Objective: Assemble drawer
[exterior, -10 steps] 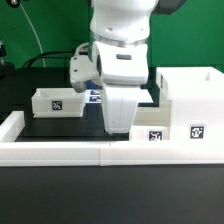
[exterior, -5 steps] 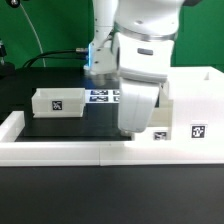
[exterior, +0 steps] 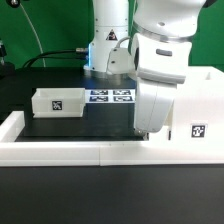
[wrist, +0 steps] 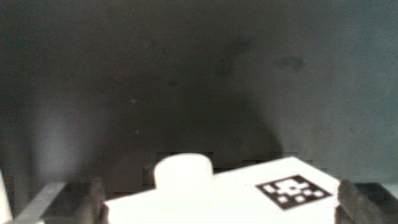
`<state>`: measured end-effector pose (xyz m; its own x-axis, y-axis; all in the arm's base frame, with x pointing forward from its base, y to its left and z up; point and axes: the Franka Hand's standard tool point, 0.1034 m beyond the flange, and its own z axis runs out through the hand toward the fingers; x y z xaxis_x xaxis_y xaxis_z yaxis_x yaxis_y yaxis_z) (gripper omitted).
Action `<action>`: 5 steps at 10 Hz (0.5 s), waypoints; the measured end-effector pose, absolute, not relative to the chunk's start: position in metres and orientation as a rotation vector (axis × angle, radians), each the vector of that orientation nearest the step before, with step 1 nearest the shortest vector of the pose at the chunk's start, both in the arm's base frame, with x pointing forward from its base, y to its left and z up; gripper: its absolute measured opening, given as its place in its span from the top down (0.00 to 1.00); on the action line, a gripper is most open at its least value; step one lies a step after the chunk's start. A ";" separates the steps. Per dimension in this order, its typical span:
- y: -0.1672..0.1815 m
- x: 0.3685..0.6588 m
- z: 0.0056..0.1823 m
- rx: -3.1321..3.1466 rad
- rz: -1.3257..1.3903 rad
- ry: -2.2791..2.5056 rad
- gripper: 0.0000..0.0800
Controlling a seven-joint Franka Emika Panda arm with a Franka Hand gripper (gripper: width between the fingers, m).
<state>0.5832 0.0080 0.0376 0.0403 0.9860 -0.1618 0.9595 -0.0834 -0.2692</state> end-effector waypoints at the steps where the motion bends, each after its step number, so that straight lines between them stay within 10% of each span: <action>1: 0.001 0.583 0.038 -2.195 0.470 -2.070 0.19; 5: -0.014 0.573 0.040 -2.194 0.481 -2.065 0.19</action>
Offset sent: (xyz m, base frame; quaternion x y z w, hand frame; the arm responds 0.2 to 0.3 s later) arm -0.0166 -0.0179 0.0041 0.0010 -0.0118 -0.0144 0.9998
